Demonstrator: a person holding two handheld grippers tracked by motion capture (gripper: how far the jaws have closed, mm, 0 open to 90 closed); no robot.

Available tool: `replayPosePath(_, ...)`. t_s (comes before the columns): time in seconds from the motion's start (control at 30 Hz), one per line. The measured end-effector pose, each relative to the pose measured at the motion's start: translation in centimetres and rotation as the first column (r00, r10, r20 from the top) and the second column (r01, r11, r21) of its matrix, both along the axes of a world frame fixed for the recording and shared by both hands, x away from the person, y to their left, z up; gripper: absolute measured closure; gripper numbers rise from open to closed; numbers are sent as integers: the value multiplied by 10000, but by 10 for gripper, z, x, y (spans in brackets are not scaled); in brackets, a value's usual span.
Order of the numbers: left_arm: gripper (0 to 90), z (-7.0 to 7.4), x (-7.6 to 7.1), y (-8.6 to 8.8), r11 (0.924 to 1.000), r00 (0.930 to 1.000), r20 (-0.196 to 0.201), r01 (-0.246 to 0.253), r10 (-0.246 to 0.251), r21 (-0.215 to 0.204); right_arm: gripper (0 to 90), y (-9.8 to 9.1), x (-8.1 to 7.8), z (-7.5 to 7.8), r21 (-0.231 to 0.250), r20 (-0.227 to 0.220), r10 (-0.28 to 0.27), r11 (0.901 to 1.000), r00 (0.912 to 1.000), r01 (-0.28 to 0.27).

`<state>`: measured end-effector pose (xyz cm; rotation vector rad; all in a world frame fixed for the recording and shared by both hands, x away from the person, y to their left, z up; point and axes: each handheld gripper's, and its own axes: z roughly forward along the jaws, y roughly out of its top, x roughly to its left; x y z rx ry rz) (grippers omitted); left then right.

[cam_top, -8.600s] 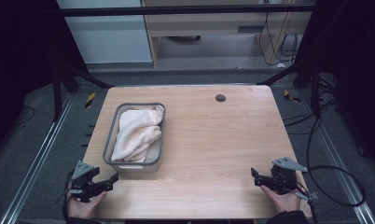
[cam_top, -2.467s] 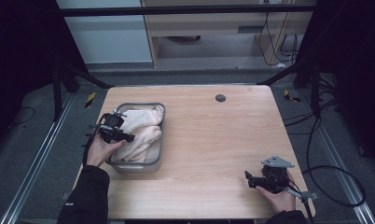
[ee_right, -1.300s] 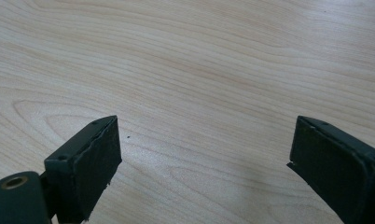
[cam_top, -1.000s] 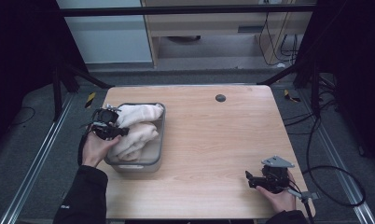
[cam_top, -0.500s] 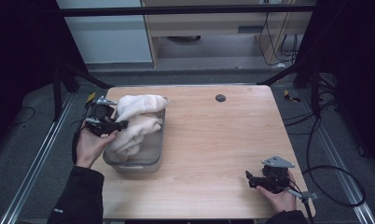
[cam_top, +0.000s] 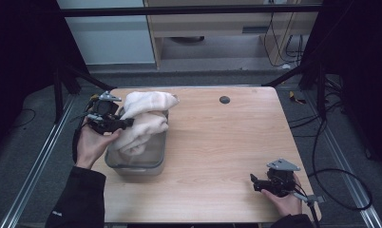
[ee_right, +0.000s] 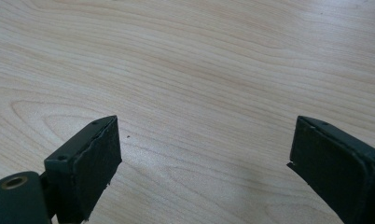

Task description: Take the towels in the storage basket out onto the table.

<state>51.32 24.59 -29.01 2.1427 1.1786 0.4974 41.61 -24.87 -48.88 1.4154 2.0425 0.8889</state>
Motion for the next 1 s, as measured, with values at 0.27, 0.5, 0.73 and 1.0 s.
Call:
replayPosePath(0.27,728,14,-5,-6,9997,9996,173,232,-232,37,87,0,0,0,11,5,4,10000,10000,-4)
replayPosePath(0.5,728,23,-7,-12,9988,9987,164,474,-476,120,87,0,0,0,40,3,-1,10000,10000,1)
replayPosePath(0.73,727,33,-10,-17,9977,9973,313,667,-671,108,87,-1,0,0,24,49,11,10000,10000,-11)
replayPosePath(1.0,728,45,-14,-27,9956,9946,454,932,-933,27,87,-1,0,1,62,52,16,10000,10000,-16)
